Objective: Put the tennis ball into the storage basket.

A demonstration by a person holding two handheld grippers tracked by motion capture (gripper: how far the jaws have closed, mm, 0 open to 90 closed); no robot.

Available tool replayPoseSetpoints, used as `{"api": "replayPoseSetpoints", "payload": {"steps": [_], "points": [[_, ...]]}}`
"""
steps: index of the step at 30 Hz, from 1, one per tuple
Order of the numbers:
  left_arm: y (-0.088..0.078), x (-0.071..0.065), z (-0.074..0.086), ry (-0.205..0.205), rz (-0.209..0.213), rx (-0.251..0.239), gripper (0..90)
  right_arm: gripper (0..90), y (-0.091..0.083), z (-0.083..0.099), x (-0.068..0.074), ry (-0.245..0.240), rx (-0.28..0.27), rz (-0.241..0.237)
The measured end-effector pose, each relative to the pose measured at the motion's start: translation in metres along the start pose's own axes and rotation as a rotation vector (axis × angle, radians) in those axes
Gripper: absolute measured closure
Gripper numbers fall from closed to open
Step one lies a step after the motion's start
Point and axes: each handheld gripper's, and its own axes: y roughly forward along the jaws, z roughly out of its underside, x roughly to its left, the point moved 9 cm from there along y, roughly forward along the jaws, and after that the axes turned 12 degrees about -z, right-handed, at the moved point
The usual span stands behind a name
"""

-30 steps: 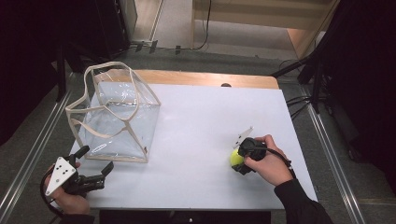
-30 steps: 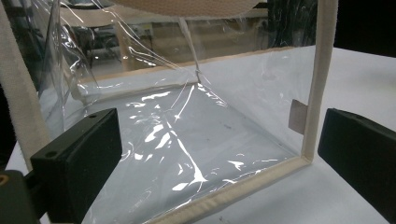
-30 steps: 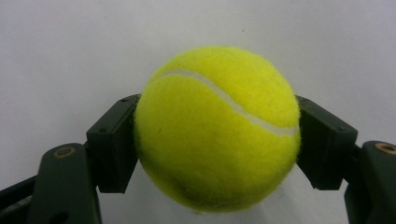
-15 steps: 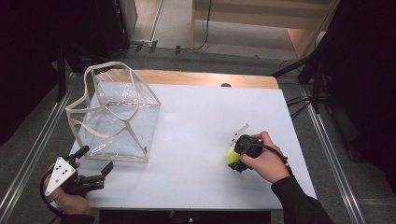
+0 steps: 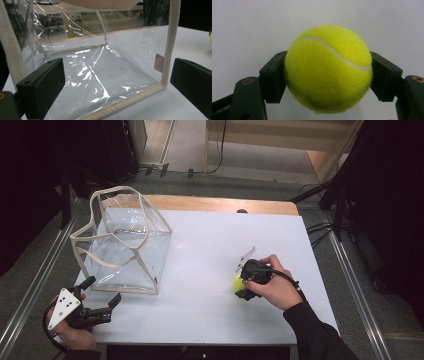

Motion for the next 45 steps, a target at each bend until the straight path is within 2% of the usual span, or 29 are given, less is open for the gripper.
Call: {"api": "replayPoseSetpoints", "payload": {"steps": [3, 4, 7, 13, 14, 19, 21, 25, 33, 45], "points": [[0.0, 0.0, 0.0, -0.005, -0.001, 0.0, 0.3, 24.1, 0.001, -0.004, 0.002, -0.002, 0.005, -0.006], [0.0, 0.0, 0.0, -0.006, 0.001, -0.001, 0.2, 24.1, 0.002, -0.008, 0.002, -0.016, 0.017, -0.001], [0.0, 0.0, 0.0, -0.006, 0.0, -0.001, 0.3, 24.1, 0.004, -0.015, 0.004, -0.021, 0.016, 0.012], [0.0, 0.0, 0.0, -0.006, 0.002, 0.0, 0.3, 24.1, 0.006, -0.027, 0.007, -0.04, 0.011, 0.007], [0.0, 0.0, 0.0, -0.006, 0.002, 0.0, 0.3, 24.1, 0.007, -0.031, 0.009, -0.052, 0.015, -0.005], [0.0, 0.001, 0.0, -0.008, 0.003, 0.001, 0.3, 24.1, 0.008, -0.041, 0.012, -0.076, 0.027, 0.006], [0.0, 0.001, 0.0, -0.01, 0.003, 0.001, 0.3, 24.1, 0.009, -0.044, 0.013, -0.076, 0.018, -0.001], [0.0, 0.0, 0.0, -0.009, 0.004, 0.001, 0.3, 24.2, 0.012, -0.052, 0.017, -0.109, 0.04, -0.015], [0.0, 0.0, 0.0, -0.008, 0.004, 0.0, 0.3, 24.2, 0.017, -0.064, 0.023, -0.134, 0.051, -0.021], [0.0, 0.0, 0.0, -0.009, 0.008, 0.001, 0.3, 24.2, 0.022, -0.086, 0.03, -0.161, 0.023, -0.05]]}}
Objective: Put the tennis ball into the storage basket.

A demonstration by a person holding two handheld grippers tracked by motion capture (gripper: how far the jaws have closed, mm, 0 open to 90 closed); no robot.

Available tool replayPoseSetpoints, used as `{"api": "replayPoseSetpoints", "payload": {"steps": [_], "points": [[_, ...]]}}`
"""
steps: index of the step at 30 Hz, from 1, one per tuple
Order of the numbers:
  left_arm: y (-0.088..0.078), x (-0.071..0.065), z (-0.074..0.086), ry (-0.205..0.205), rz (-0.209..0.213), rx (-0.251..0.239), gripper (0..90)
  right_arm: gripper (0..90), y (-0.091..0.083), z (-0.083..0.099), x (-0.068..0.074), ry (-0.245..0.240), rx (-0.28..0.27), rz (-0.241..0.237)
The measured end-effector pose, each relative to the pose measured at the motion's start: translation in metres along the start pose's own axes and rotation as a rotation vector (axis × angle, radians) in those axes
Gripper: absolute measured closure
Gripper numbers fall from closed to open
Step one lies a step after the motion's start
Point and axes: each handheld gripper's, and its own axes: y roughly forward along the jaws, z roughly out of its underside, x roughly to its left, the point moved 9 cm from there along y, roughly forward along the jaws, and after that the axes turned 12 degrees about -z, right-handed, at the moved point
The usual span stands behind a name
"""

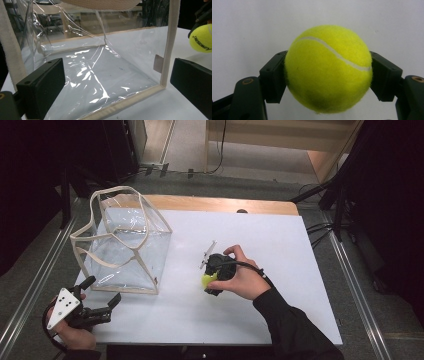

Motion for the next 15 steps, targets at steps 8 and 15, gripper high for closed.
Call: {"api": "replayPoseSetpoints", "payload": {"steps": [8, 15], "points": [[0.0, 0.0, 0.0, 0.0, 0.003, 0.0, 0.3, 24.2, 0.002, -0.014, 0.004, -0.015, -0.01, -0.019], [0.0, 0.0, 0.0, 0.001, 0.004, 0.003, 0.3, 24.2, 0.002, -0.026, 0.004, -0.032, -0.015, -0.022]]}}
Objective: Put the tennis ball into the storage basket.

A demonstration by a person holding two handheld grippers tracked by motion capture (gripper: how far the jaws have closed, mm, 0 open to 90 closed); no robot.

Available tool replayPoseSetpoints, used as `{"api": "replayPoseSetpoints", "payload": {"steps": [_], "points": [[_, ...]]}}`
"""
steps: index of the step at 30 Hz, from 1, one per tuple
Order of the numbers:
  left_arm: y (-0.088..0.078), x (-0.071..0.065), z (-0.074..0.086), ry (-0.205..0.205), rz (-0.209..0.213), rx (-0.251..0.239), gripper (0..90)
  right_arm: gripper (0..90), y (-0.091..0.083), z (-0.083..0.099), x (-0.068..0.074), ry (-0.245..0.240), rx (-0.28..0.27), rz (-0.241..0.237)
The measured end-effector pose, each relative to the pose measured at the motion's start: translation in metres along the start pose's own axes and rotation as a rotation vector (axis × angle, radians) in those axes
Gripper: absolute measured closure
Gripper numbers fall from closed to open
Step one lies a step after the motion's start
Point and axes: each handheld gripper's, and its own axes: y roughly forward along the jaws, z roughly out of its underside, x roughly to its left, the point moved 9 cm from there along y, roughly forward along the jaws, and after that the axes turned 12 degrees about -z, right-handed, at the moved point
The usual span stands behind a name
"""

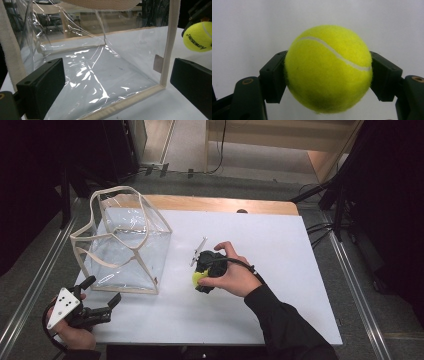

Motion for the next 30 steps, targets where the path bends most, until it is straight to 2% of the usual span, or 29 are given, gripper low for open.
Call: {"api": "replayPoseSetpoints", "payload": {"steps": [14, 19, 30], "points": [[0.0, -0.001, 0.0, -0.001, 0.003, -0.001, 0.3, 24.2, 0.003, -0.021, 0.006, -0.018, 0.0, -0.043], [0.0, -0.001, 0.0, -0.001, 0.003, -0.002, 0.3, 24.2, 0.002, -0.028, 0.006, -0.029, -0.004, -0.034], [0.0, 0.0, 0.0, -0.001, 0.003, -0.001, 0.3, 24.2, -0.001, -0.044, 0.01, -0.043, -0.021, -0.052]]}}
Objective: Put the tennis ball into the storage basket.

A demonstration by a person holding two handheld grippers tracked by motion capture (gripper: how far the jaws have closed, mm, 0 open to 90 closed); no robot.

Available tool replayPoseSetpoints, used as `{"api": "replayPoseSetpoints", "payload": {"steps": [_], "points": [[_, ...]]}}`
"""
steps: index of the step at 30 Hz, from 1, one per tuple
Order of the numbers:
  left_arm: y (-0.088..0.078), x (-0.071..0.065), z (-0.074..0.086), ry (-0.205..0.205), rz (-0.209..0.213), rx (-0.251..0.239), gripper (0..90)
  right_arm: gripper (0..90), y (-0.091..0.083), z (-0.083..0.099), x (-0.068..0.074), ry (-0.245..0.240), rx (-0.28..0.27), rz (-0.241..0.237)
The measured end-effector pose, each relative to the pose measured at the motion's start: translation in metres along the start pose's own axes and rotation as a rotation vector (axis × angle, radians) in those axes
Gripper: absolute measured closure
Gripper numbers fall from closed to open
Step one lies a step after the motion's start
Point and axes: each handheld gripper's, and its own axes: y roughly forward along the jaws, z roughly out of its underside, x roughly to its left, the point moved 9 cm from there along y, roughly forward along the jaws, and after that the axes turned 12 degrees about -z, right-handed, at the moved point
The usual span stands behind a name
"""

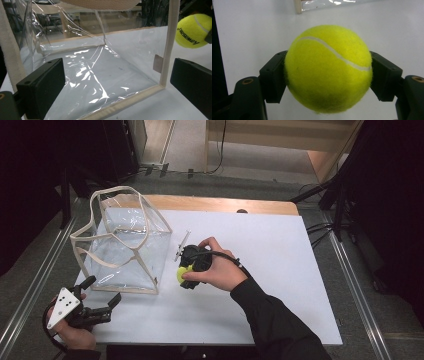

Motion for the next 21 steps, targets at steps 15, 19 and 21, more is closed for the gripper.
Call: {"api": "replayPoseSetpoints", "payload": {"steps": [15, 19, 21], "points": [[0.0, 0.0, 0.0, -0.003, 0.005, -0.003, 0.3, 24.2, 0.0, -0.021, 0.004, -0.031, -0.018, -0.018], [0.0, 0.0, 0.0, -0.006, 0.005, -0.004, 0.3, 24.1, -0.004, -0.026, 0.007, -0.031, -0.011, -0.024], [0.001, 0.0, 0.0, -0.006, 0.006, -0.004, 0.3, 24.1, -0.007, -0.029, 0.007, -0.037, -0.01, -0.021]]}}
